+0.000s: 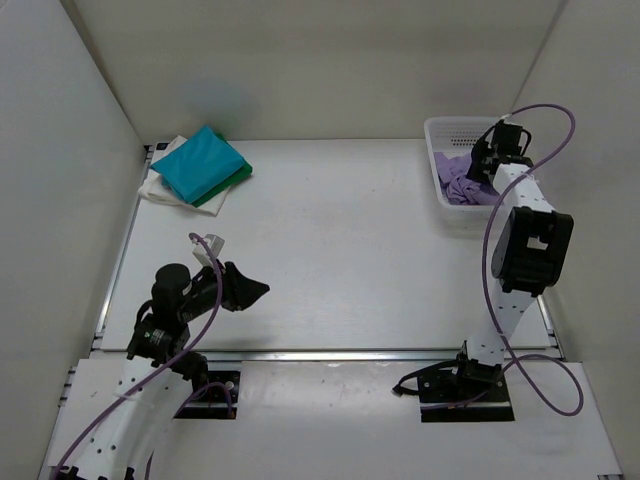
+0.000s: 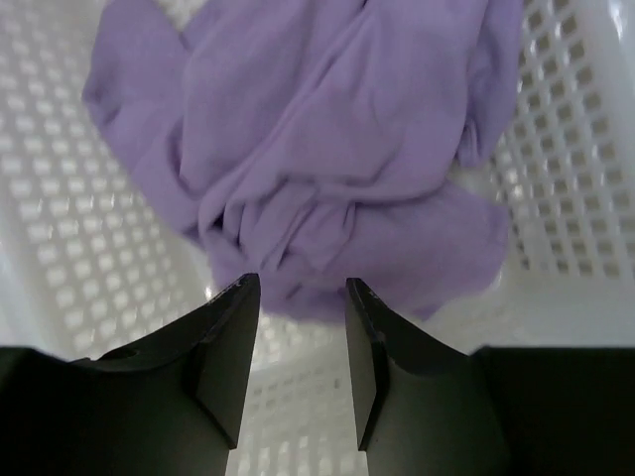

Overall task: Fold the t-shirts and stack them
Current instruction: Grab crumpled tshirt from bin with the right arm

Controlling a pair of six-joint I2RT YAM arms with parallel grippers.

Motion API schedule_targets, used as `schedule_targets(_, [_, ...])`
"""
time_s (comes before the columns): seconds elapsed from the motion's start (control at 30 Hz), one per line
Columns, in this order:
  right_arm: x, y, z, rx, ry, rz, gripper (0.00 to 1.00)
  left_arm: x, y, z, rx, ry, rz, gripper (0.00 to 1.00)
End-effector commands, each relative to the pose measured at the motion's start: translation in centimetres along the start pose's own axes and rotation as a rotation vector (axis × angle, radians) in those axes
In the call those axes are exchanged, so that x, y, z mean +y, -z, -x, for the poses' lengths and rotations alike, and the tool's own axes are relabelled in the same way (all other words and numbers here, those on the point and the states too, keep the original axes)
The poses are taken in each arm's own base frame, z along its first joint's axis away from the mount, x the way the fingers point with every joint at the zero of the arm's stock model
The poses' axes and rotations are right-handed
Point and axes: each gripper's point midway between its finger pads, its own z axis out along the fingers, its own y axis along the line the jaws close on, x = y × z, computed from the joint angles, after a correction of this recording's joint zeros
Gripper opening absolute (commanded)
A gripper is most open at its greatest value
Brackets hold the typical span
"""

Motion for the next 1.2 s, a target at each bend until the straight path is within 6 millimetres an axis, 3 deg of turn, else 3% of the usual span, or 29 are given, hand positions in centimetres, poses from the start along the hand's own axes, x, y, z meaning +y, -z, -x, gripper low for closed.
schedule_targets(0.0, [-0.4, -0.9, 4.6, -0.09, -0.01, 0.03, 0.37, -0.6, 0.2, 0.9, -0.016, -0.034, -0.007, 0.49])
schedule_targets(0.17, [-1.2, -3.4, 5.8, -0.089, -0.029, 0.036, 0.37, 0.0, -0.1, -0.2, 0.02, -0.01, -0.006, 0.47])
schedule_targets(0.4, [-0.5, -6.3, 4.9, -0.038, -0.058, 0.09, 0.37, 0.9, -0.3, -0.6, 0.029, -0.007, 0.02, 0.46])
schedule_targets(0.6, [0.1, -7.2, 5.1, -0.026, -0.077, 0.108, 0.36, 1.3, -0.4, -0.7, 0.03, 0.0, 0.032, 0.46])
schedule_targets(0.7, [-0.3, -7.6, 4.4, -0.005, -0.089, 0.09, 0.32, 1.5, -0.5, -0.8, 0.034, 0.002, 0.034, 0.46])
schedule_targets(0.77, [-0.4, -7.7, 4.2, -0.002, -0.087, 0.08, 0.19, 1.4, -0.4, -0.9, 0.038, 0.01, 0.033, 0.45])
schedule_targets(0.8, [-0.5, -7.5, 4.3, 0.0, -0.09, 0.074, 0.1, 1.3, -0.4, -0.7, 0.03, 0.001, 0.031, 0.44])
schedule_targets(0.93, [-0.4, -5.5, 6.3, -0.052, -0.098, 0.065, 0.0, 1.0, -0.4, -0.5, 0.033, -0.006, 0.022, 0.44])
schedule_targets(1.03, [-0.4, -2.0, 9.5, -0.13, -0.111, 0.071, 0.0, 0.9, -0.4, -0.3, 0.022, 0.003, 0.019, 0.44])
schedule_targets(1.17, [-0.2, 5.0, 14.1, -0.265, -0.135, 0.108, 0.0, 0.1, -0.4, 0.3, 0.004, 0.016, -0.011, 0.45])
